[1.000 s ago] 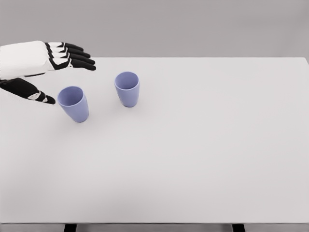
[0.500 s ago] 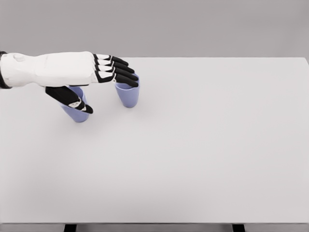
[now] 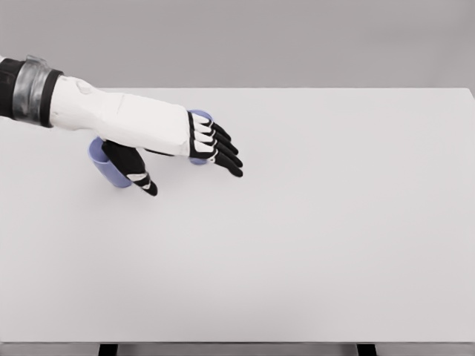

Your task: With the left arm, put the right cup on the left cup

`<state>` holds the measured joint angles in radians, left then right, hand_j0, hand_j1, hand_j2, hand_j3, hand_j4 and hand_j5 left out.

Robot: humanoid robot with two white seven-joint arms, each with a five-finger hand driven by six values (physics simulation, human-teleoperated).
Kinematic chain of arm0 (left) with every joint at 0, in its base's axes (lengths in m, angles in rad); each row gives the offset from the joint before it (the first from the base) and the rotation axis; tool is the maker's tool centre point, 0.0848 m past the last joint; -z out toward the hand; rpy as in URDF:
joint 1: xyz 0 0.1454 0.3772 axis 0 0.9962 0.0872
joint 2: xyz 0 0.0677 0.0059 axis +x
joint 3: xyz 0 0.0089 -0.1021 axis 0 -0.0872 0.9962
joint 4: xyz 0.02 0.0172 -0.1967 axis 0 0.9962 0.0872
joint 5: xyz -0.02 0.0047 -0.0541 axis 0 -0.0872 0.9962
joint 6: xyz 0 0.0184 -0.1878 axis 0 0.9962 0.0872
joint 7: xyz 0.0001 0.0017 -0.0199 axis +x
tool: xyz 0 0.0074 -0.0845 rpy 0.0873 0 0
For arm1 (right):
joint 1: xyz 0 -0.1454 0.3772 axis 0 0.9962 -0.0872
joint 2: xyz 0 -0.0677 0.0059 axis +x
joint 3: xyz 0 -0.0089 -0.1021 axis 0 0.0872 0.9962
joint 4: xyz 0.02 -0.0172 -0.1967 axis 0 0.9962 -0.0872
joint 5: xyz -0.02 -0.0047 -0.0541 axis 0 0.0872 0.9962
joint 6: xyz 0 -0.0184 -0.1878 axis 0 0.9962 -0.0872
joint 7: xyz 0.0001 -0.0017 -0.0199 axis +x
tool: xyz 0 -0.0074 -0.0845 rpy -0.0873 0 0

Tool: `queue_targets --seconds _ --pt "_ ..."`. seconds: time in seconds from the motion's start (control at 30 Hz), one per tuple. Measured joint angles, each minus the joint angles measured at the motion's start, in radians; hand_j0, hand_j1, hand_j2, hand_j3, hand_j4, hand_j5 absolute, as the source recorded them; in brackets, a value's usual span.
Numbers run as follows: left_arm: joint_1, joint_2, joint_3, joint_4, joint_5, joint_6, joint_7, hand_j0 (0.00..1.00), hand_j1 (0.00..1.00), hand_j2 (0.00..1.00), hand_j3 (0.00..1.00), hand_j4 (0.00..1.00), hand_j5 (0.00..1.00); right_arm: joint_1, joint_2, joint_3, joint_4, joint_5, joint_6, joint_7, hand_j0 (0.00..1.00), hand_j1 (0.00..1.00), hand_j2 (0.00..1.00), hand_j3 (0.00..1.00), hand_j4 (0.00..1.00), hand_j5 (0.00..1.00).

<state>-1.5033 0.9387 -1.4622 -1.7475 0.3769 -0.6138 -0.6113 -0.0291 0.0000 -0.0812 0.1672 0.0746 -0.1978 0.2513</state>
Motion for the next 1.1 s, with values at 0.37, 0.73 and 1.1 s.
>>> queue_targets --seconds 0.37,0.73,1.1 --pt "-0.015 -0.073 0.015 0.092 0.042 0.000 0.000 1.00 1.00 1.00 1.00 1.00 1.00 0.000 0.000 0.000 0.000 0.000 0.000 0.000 1.00 1.00 1.00 1.00 1.00 1.00" --pt "0.134 -0.189 0.096 0.427 -0.052 -0.001 0.000 1.00 1.00 1.00 1.00 1.00 1.00 0.000 0.000 0.000 0.000 0.000 0.000 0.000 1.00 1.00 1.00 1.00 1.00 1.00" --pt "0.215 -0.277 0.163 0.605 -0.127 0.000 0.000 1.00 1.00 1.00 1.00 1.00 1.00 0.000 0.000 0.000 0.000 0.000 0.000 0.000 1.00 1.00 1.00 1.00 1.00 1.00"
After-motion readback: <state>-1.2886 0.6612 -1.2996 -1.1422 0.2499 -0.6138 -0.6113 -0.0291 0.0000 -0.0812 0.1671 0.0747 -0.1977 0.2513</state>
